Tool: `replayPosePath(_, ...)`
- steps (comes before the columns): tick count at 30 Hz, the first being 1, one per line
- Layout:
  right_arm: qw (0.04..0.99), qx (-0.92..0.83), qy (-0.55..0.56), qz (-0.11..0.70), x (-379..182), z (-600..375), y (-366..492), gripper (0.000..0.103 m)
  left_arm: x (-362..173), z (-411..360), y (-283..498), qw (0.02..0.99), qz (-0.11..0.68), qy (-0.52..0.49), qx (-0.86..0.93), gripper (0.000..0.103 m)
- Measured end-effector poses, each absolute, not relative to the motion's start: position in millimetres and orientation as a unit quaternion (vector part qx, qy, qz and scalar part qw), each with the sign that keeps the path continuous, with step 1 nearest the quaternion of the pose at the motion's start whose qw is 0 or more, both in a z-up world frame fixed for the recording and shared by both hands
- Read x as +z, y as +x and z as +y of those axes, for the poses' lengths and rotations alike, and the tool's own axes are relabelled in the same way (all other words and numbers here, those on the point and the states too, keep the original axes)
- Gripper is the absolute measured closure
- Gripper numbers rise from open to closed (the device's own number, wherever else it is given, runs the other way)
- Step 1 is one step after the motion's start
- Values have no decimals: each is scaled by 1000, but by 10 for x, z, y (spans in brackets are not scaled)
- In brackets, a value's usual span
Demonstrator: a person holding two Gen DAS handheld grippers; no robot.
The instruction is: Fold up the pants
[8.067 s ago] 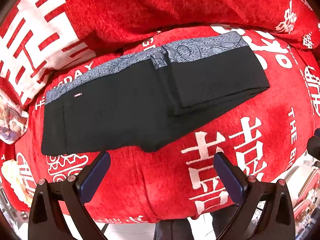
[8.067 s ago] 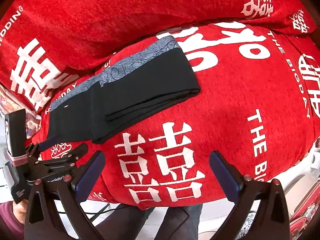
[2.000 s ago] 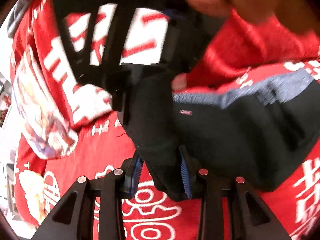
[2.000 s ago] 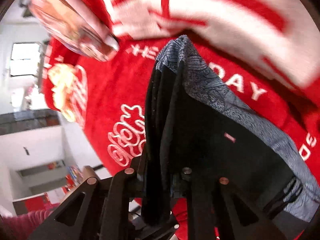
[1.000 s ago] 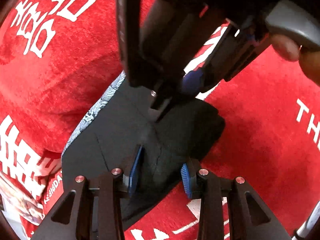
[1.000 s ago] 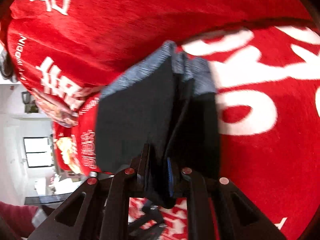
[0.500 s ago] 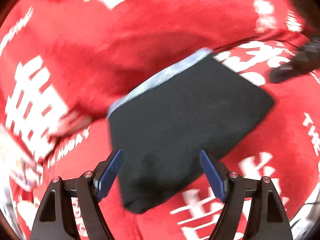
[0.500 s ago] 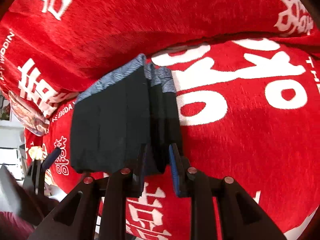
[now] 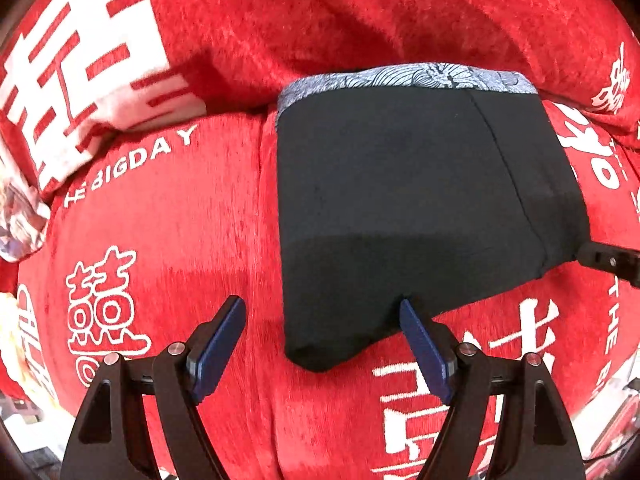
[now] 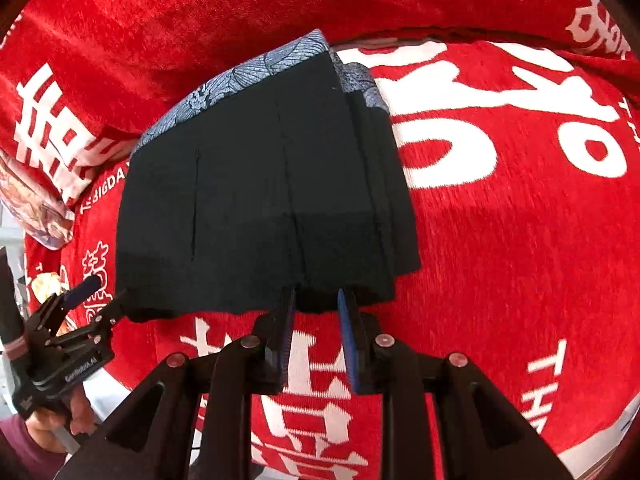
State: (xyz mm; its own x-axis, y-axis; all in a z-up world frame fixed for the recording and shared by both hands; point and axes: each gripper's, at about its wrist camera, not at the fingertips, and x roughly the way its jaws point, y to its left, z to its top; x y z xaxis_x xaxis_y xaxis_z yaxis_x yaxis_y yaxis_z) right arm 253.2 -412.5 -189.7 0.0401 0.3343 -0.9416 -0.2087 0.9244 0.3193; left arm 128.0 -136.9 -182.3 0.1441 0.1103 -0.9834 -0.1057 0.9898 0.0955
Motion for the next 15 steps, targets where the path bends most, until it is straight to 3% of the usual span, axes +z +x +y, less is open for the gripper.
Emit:
replayPosePath(4, 717, 181, 31, 673, -1825, -4120, 2402, 74, -1799, -1330, 1273, 750, 657, -1, 69, 23)
replayPosePath(8, 717, 178, 48, 672, -1728, -4091, 2281, 61, -1791, -1269, 1251, 743, 666, 2, 71, 23)
replayPosePath(11, 716, 178, 54, 673, -1680, -4016, 2207, 59, -1762, -1200, 1233, 742, 667, -4, 72, 23)
replayPosePath(14, 711, 183, 55, 676, -1666, -3894, 2142, 52, -1740, -1116, 1216, 741, 667, -13, 75, 0)
replayPosePath(15, 711, 185, 55, 676, -1666, -3848, 2130, 49, -1726, -1094, 1214, 743, 665, -15, 74, 0)
